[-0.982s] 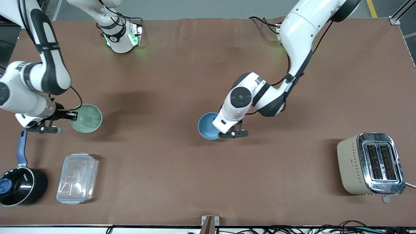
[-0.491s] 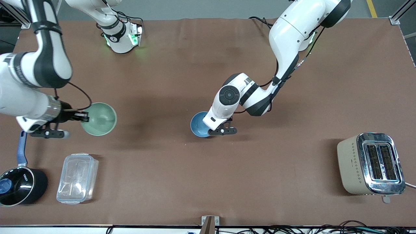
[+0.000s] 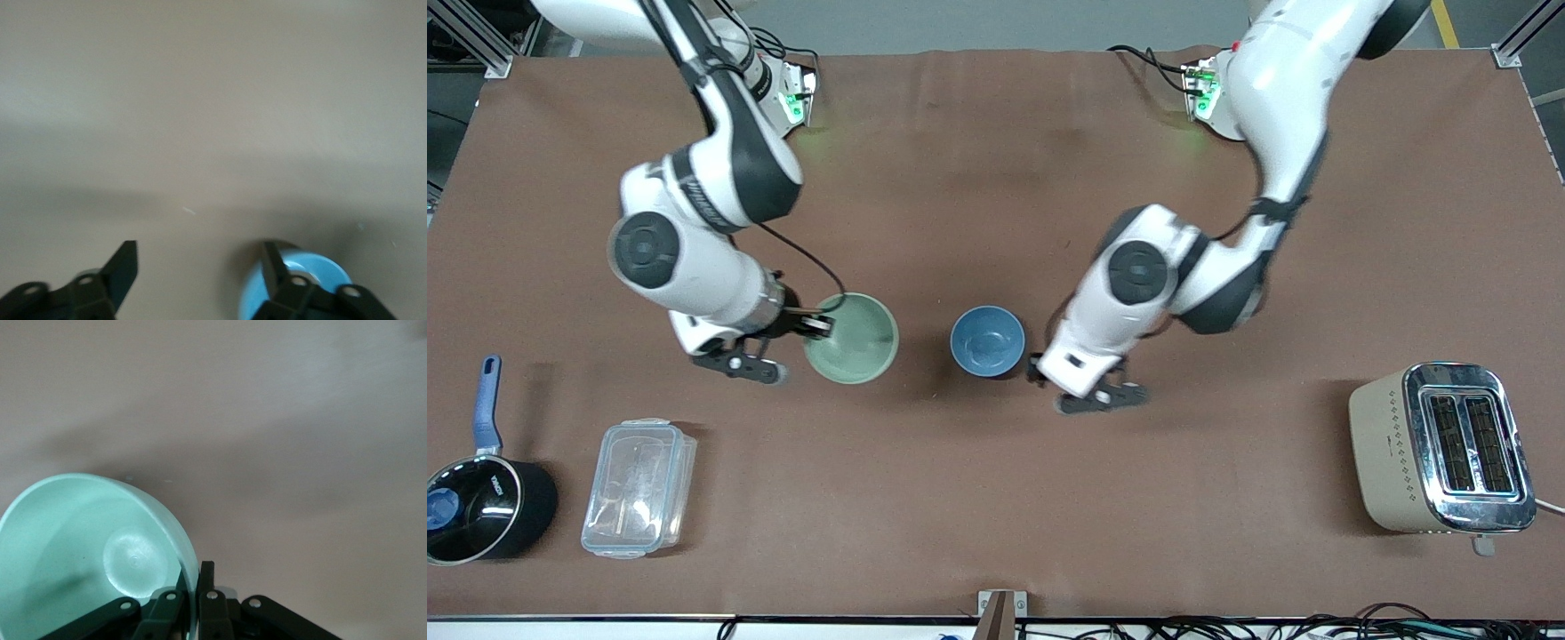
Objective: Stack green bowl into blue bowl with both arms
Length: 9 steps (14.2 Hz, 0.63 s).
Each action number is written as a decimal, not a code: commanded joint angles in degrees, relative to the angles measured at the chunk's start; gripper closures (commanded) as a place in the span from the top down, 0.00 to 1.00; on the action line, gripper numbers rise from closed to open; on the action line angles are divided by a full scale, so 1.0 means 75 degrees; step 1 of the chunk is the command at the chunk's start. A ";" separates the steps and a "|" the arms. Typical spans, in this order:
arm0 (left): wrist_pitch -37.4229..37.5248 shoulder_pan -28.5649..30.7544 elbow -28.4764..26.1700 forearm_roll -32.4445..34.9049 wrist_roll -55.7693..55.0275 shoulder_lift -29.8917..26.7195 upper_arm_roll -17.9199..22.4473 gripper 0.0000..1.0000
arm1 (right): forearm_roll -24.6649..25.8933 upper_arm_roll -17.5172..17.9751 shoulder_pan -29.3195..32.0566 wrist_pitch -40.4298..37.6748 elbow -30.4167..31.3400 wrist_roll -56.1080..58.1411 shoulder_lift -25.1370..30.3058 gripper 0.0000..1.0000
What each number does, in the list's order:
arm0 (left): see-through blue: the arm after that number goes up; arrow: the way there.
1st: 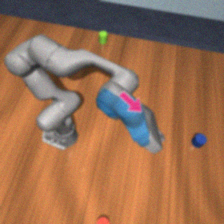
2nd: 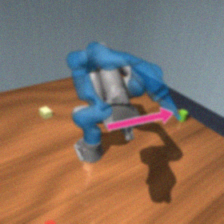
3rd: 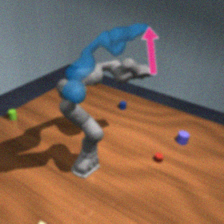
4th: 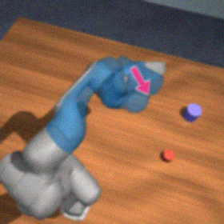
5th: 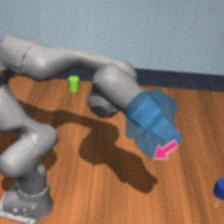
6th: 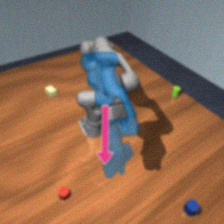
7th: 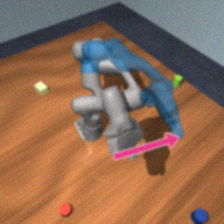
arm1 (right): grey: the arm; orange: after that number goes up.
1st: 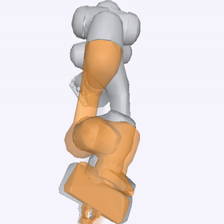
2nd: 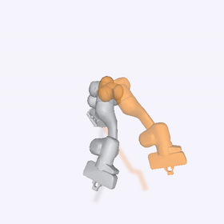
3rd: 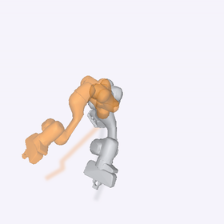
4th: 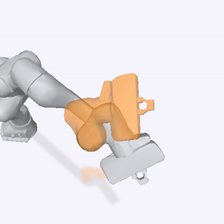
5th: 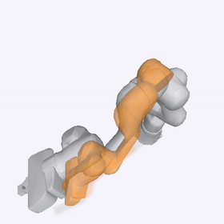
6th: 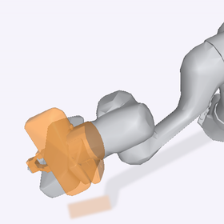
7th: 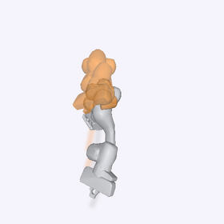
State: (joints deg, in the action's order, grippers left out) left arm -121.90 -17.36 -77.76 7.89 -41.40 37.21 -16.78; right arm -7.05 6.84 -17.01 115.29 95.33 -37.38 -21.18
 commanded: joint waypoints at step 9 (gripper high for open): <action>0.3721 0.2758 -0.0143 0.0413 0.3827 -0.3389 -0.0118 1.00 | 0.1291 0.0154 -0.2138 0.1961 -0.0230 -0.3582 -0.1569 0.01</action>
State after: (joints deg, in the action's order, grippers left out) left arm -98.43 1.68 -76.85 10.81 -17.78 16.44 -17.01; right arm 1.32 8.09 -32.52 129.85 94.61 -62.41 -31.68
